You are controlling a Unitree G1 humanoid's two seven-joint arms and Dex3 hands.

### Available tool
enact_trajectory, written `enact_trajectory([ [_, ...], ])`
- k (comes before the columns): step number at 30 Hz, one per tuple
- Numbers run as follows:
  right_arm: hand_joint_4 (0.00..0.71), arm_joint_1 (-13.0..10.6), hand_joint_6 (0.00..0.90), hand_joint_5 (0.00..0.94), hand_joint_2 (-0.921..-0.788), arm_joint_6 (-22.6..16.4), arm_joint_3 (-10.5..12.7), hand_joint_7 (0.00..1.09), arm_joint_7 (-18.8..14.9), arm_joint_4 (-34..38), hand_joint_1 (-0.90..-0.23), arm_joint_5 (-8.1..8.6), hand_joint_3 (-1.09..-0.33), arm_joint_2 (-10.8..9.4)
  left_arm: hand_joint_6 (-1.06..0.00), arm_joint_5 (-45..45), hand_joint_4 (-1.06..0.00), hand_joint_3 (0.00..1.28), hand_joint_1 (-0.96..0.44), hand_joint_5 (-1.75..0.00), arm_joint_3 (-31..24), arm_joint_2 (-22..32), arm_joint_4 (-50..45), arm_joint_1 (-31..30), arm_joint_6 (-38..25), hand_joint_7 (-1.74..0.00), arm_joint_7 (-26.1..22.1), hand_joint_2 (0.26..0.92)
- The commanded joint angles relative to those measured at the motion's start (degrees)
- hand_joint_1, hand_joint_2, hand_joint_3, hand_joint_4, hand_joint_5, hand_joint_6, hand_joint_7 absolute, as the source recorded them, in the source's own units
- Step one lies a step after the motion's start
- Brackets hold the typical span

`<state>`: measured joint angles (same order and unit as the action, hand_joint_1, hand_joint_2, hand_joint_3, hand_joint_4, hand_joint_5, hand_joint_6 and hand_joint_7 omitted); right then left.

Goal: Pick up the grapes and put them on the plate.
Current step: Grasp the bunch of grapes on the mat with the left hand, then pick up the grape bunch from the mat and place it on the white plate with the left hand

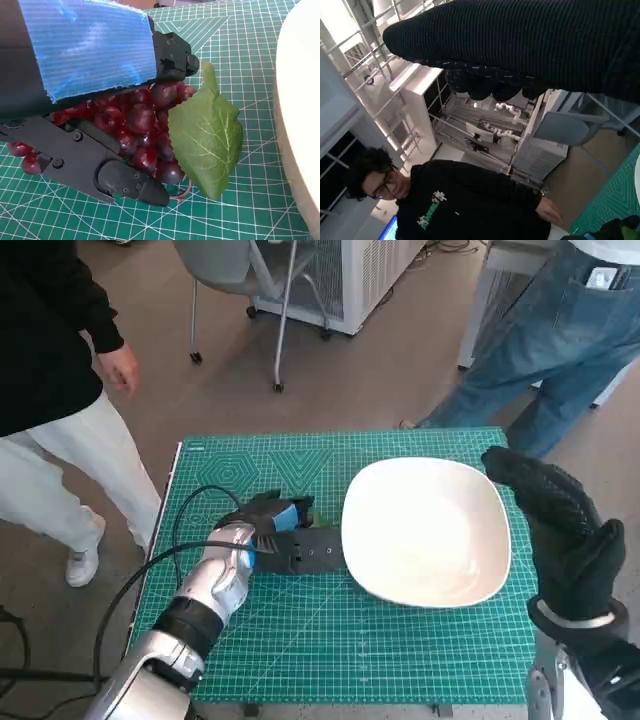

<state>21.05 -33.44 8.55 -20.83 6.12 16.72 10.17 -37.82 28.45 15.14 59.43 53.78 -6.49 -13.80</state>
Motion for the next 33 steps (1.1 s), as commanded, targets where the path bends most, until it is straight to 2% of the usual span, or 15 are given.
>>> enact_trajectory([
  [1,0.358,-1.1,0.069,0.000,-0.921,0.8,0.0,0.57,-0.4,0.1,-0.566,-0.06,-0.618,0.5,-0.27,0.4,-0.10,0.00,-0.31,-0.01,0.1,-0.8,3.1,0.9,1.0,-0.02,1.2,0.741],
  [5,0.357,-1.2,0.066,0.000,-0.921,0.7,0.0,0.58,-0.5,0.1,-0.566,0.03,-0.619,0.5,-0.35,0.7,-0.15,0.00,-0.22,-0.02,0.0,-1.2,5.0,1.4,1.6,-0.05,2.5,0.749],
  [8,0.357,-1.3,0.065,0.000,-0.921,0.8,-0.1,0.58,-0.5,0.0,-0.565,0.01,-0.619,0.4,-0.47,0.5,-0.31,0.01,-0.10,-0.11,0.2,-1.4,5.7,1.5,2.0,-0.09,3.9,0.775],
  [9,0.357,-1.3,0.064,0.000,-0.921,0.8,-0.1,0.58,-0.4,-0.1,-0.565,-0.01,-0.619,0.4,-0.52,0.4,-0.40,0.01,-0.02,-0.25,0.3,-1.4,5.9,1.4,2.2,-0.10,4.5,0.798],
  [11,0.357,-1.3,0.063,0.000,-0.921,0.9,-0.2,0.58,-0.4,-0.3,-0.565,-0.04,-0.620,0.4,-0.60,-0.1,-0.55,0.02,0.15,-0.65,0.8,-1.4,6.0,1.2,2.6,-0.12,5.8,0.849],
  [12,0.357,-1.4,0.062,0.000,-0.921,0.9,-0.2,0.59,-0.3,-0.4,-0.565,-0.06,-0.620,0.4,-0.64,-0.5,-0.60,0.05,0.22,-0.83,1.1,-1.4,5.9,1.0,2.8,-0.13,6.4,0.861],
  [13,0.357,-1.4,0.061,0.000,-0.921,1.0,-0.2,0.59,-0.3,-0.5,-0.565,-0.07,-0.620,0.4,-0.67,-0.9,-0.62,0.13,0.27,-0.97,1.5,-1.3,5.7,0.9,3.0,-0.16,7.1,0.838],
  [15,0.356,-1.5,0.060,0.000,-0.921,1.0,-0.2,0.59,-0.3,-0.6,-0.566,-0.10,-0.621,0.4,-0.67,-1.7,-0.61,0.31,0.24,-1.16,2.2,-1.0,5.2,0.5,3.6,-0.44,8.5,0.777],
  [16,0.356,-1.5,0.059,0.000,-0.921,1.0,-0.1,0.59,-0.3,-0.5,-0.566,-0.11,-0.621,0.4,-0.65,-2.1,-0.59,0.40,0.20,-1.24,2.6,-0.8,4.9,0.2,3.9,-0.64,9.2,0.749],
  [17,0.356,-1.4,0.058,0.000,-0.921,1.0,-0.1,0.59,-0.3,-0.5,-0.566,-0.09,-0.621,0.4,-0.62,-2.4,-0.58,0.43,0.14,-1.28,3.0,-0.5,4.5,0.1,4.2,-0.86,9.8,0.742],
  [18,0.356,-1.4,0.058,0.000,-0.921,1.0,-0.1,0.59,-0.3,-0.4,-0.566,-0.07,-0.621,0.4,-0.60,-2.7,-0.57,0.46,0.10,-1.31,3.3,-0.3,4.1,-0.1,4.5,-1.00,10.2,0.736],
  [20,0.356,-1.3,0.056,0.000,-0.921,1.0,-0.1,0.59,-0.3,-0.3,-0.567,-0.02,-0.621,0.4,-0.58,-3.2,-0.54,0.51,0.05,-1.37,3.9,0.2,3.3,-0.5,5.1,-1.16,10.9,0.719],
  [25,0.355,-1.2,0.052,0.000,-0.921,1.1,-0.1,0.60,-0.2,-0.3,-0.567,-0.07,-0.622,0.3,-0.62,-3.6,-0.48,0.60,0.01,-1.60,4.3,1.0,1.6,-1.0,5.7,-1.11,11.3,0.689],
  [33,0.356,-1.1,0.047,0.000,-0.921,1.3,-0.3,0.61,0.0,-0.6,-0.565,-0.32,-0.623,0.0,-0.65,-3.3,-0.45,0.56,0.01,-1.66,4.4,1.4,0.7,-1.3,5.7,-1.05,10.8,0.713],
])
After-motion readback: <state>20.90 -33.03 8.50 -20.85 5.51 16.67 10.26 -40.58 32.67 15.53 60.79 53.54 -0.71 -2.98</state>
